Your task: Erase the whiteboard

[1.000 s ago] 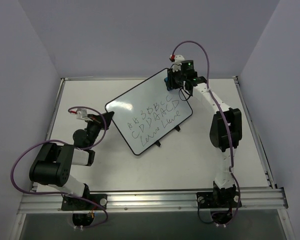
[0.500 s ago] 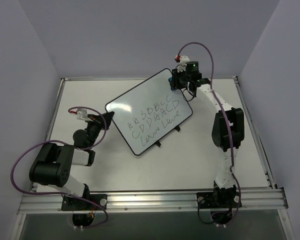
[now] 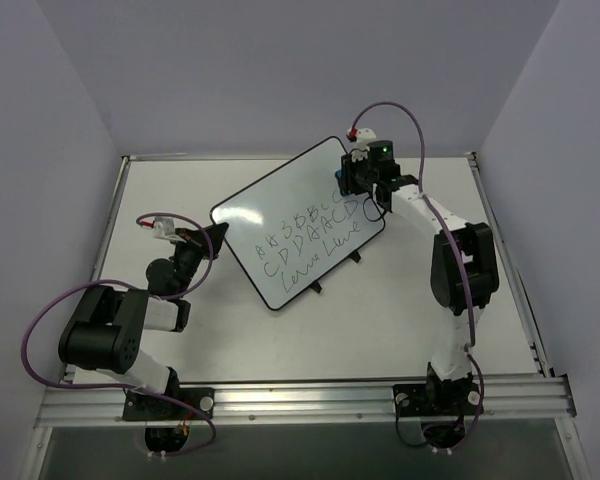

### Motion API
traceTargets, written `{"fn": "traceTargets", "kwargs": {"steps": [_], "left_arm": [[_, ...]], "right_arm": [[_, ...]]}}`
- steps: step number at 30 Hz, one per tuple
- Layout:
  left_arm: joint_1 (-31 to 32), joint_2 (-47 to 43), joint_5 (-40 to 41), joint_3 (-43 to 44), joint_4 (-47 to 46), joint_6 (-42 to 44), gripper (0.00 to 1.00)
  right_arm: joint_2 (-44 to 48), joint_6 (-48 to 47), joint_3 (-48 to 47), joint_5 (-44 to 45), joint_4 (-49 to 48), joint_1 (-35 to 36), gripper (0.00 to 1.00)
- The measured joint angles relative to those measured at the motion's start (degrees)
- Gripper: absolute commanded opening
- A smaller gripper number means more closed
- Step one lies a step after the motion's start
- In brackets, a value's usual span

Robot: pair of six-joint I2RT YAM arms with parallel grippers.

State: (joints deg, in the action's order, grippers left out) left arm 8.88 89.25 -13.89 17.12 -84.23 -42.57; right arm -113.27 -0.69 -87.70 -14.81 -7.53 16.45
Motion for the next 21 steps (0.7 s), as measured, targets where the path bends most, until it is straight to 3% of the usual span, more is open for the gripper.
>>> {"fn": "traceTargets", "kwargs": {"steps": [6, 16, 21], "left_arm": [[0.02, 0.00, 0.13, 0.00, 0.04, 0.00, 0.02], [0.02, 0.00, 0.33, -0.22, 0.13, 0.28, 0.02], [0.04, 0.00, 0.33, -0.28, 0.09, 0.37, 0.02]], "right_arm": [[5.44, 2.14, 9.09, 3.04, -5.40, 6.82, 0.00], [8.24, 5.31, 13.31, 6.36, -12.46, 23.63, 0.00], [8.90, 6.29, 14.58, 4.44, -12.85, 22.16, 0.00]]}}
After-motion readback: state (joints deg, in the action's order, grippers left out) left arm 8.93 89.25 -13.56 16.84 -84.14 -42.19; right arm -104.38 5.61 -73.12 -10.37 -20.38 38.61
